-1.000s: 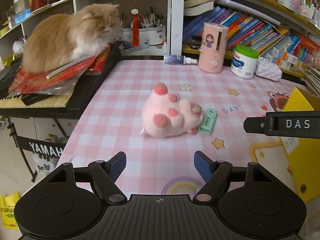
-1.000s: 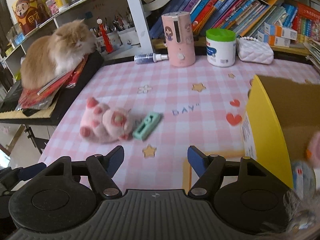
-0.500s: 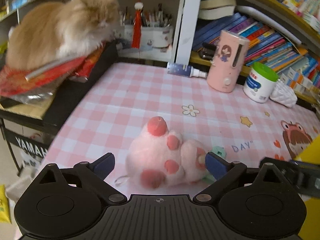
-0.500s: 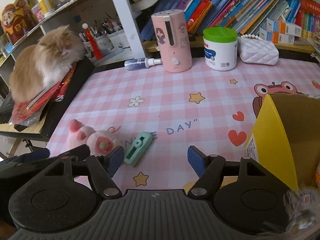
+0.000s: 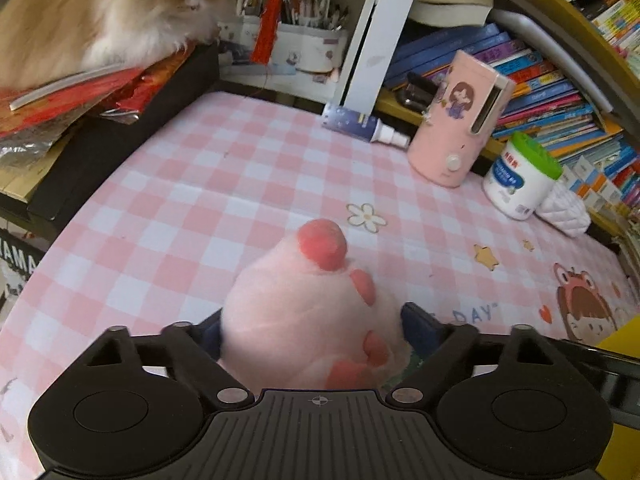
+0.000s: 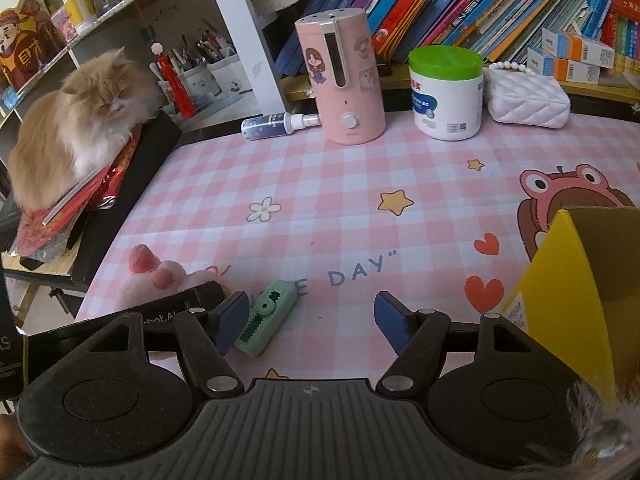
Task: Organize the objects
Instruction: 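Grasp the pink paw plush with the left tool while the right tool grasps the green eraser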
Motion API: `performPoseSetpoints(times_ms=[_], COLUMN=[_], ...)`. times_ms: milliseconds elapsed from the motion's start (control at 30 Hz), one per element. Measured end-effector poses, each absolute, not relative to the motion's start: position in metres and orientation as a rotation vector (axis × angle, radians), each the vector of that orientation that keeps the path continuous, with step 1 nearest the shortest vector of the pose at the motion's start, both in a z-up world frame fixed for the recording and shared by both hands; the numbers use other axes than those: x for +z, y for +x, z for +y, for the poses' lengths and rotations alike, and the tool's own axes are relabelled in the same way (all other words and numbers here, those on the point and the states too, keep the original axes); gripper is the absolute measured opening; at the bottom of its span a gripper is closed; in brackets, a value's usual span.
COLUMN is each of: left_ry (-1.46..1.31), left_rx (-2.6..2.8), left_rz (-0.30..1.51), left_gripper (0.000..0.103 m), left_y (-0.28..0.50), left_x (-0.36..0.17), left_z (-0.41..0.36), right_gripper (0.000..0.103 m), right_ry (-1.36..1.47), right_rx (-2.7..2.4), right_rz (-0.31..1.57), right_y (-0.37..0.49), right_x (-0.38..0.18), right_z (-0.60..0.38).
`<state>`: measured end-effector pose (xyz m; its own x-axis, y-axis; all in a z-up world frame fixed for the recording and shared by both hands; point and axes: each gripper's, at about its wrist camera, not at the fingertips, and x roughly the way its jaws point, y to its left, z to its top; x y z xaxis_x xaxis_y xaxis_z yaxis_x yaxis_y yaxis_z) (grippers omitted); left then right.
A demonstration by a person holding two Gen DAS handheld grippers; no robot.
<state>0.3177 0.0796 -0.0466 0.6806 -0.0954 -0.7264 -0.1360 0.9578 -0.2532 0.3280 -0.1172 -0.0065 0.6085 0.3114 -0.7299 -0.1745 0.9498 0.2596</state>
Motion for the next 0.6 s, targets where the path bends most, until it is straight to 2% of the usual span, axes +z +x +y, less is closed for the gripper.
performPoseSetpoints(times_ms=[33,100,333,433,600], left_ry=[-0.307,-0.293,-0.372,-0.404,-0.413], left_rx=[0.017,0.039,0.17,0.214,0.231], left_rz=[0.821,0.831,0.796,0.799,0.807], left_gripper=[0.076,0.074,0.074,0.074,0.074], left_y=[0.315,0.31,0.266,0.247,0.221], left_x=[-0.044,-0.038,-0.024,-0.025,-0.025], left_z=[0.082,0.085,0.119,0.129,0.134], right_gripper=[0.068,0.068,0.067,0.065,0.054], right_ry=[0.167,0.164,0.126,0.083,-0.003], right_rx=[0.285,0.29,0.341,0.365,0.367], right_rz=[0.876,0.883,0.896,0.902,0.928], right_y=[0.329,0.332,0.343,0.347,0.354], right_x=[-0.007,-0.01,-0.018,-0.028,-0.05], right_z=[-0.116,-0.114,-0.092,-0.077,-0.053])
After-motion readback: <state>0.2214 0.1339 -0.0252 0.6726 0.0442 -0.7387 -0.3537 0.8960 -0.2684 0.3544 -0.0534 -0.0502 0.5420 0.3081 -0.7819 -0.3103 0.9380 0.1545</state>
